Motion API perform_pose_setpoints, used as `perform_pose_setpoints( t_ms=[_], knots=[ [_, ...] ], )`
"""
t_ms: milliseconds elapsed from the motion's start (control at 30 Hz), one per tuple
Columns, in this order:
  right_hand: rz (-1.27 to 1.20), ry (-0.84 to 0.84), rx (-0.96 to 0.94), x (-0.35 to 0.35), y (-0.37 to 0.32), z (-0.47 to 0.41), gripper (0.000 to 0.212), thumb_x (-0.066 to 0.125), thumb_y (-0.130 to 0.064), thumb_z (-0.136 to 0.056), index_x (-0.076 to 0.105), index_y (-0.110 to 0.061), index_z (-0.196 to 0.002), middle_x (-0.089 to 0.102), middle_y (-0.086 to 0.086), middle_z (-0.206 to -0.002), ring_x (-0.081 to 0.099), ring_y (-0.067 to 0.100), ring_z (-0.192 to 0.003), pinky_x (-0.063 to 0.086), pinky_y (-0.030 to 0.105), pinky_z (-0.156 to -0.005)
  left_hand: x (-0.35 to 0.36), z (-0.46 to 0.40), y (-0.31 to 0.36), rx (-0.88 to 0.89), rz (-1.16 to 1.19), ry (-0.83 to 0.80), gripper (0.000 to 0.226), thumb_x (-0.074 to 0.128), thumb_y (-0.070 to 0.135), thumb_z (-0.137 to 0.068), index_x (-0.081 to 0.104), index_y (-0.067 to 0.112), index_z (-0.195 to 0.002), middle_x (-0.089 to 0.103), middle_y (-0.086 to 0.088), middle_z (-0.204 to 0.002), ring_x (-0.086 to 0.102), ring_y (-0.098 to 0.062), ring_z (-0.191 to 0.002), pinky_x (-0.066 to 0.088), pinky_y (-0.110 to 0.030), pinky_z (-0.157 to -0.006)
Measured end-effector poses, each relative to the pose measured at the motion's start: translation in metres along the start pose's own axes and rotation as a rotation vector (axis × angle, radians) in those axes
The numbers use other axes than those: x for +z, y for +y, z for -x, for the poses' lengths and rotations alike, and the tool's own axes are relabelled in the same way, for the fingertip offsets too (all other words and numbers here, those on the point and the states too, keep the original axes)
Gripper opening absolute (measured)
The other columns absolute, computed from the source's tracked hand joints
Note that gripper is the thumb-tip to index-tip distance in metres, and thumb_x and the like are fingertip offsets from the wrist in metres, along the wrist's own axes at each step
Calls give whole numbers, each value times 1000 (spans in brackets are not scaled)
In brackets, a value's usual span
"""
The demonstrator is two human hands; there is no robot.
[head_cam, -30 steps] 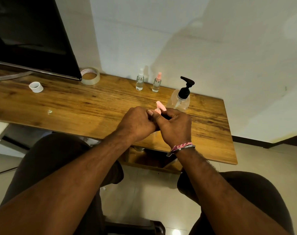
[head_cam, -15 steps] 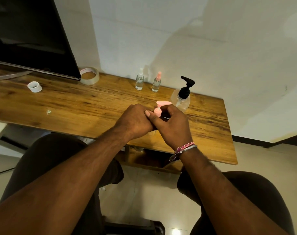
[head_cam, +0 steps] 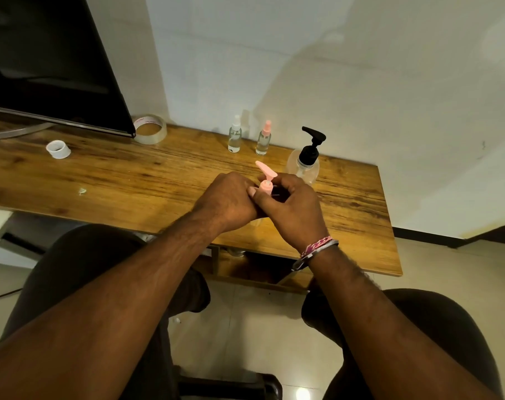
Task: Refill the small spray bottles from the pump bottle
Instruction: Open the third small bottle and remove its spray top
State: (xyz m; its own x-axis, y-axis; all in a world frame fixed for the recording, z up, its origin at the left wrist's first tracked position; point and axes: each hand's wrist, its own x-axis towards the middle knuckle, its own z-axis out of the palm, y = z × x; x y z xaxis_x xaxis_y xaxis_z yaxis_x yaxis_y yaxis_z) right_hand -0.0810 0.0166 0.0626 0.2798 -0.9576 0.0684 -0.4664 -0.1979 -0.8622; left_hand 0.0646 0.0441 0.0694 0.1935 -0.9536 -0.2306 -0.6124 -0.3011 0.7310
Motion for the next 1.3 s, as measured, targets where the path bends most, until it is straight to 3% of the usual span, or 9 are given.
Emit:
perform_pose_setpoints(
  t_ms=[133, 300, 400, 633, 767, 1000, 1100, 1200, 1300],
  knots=[
    [16, 162, 7, 3, -3, 2, 31, 84, -46, -78, 68, -27, -97, 69, -9, -94, 66, 4, -84, 58, 24, -69, 0, -1, 0, -25, 13, 18, 22, 90, 37, -80, 82, 24, -96, 76, 6, -77, 74, -13, -74, 64, -36, -68],
    [-24, 46, 14, -2, -4, 0, 22, 76, -26, -90, 76, -23, -111, 74, -12, -103, 68, 6, -101, 61, 39, -88, -2, 0, -1, -31, -2, 16, 16, 88, 42, -81, 80, 30, -85, 73, 7, -72, 71, -12, -70, 53, -28, -60],
    [-69, -12, 23, 1, -3, 3, 21, 71, -24, -93, 74, -26, -114, 74, -14, -105, 67, 5, -103, 61, 42, -89, 0, 0, -2, -28, -28, 13, 14, 88, 39, -82, 77, 31, -82, 73, 7, -74, 70, -11, -70, 56, -29, -63],
    [-27, 154, -11, 12, -6, 4, 27, 84, -33, -83, 77, -23, -106, 65, -7, -104, 60, -3, -91, 45, 4, -70, 5, 1, 0, -15, 6, 36, 12, 86, 32, -86, 80, 24, -93, 76, 5, -79, 73, -13, -75, 63, -35, -70],
    [-41, 146, 26, 8, -5, 0, 26, 83, -30, -84, 77, -23, -108, 72, -10, -98, 66, 0, -90, 55, 14, -72, 5, 1, 0, -13, -14, 21, 15, 87, 36, -84, 80, 25, -93, 75, 6, -78, 72, -11, -74, 63, -35, -72],
    [-148, 102, 31, 5, -8, 4, 46, 77, -13, -82, 60, -28, -122, 75, -8, -95, 70, 1, -89, 54, 10, -69, 8, -1, 0, -7, -71, 5, 18, 87, 34, -85, 81, 25, -100, 74, 6, -80, 71, -12, -76, 65, -38, -75],
    [-167, 98, 33, 7, -9, 5, 49, 79, -19, -83, 55, -29, -124, 75, -7, -95, 71, 2, -87, 53, 9, -68, 7, 0, 0, 5, -72, 8, 17, 84, 35, -88, 80, 26, -101, 73, 6, -78, 70, -12, -74, 63, -37, -71],
    [-97, 140, 32, 7, -10, 5, 47, 85, -35, -81, 60, -30, -120, 75, -10, -94, 70, 1, -85, 56, 14, -68, 8, 2, 1, 25, -47, 25, 29, 81, 35, -90, 77, 34, -118, 69, 8, -78, 68, -12, -73, 55, -29, -61],
    [-46, 153, 10, 8, -11, 4, 40, 84, -34, -83, 67, -30, -119, 74, -11, -96, 69, 1, -86, 57, 16, -71, 8, 2, 2, -5, -44, 31, 24, 84, 33, -87, 78, 28, -110, 69, 7, -76, 69, -13, -73, 59, -32, -65]
  ],
)
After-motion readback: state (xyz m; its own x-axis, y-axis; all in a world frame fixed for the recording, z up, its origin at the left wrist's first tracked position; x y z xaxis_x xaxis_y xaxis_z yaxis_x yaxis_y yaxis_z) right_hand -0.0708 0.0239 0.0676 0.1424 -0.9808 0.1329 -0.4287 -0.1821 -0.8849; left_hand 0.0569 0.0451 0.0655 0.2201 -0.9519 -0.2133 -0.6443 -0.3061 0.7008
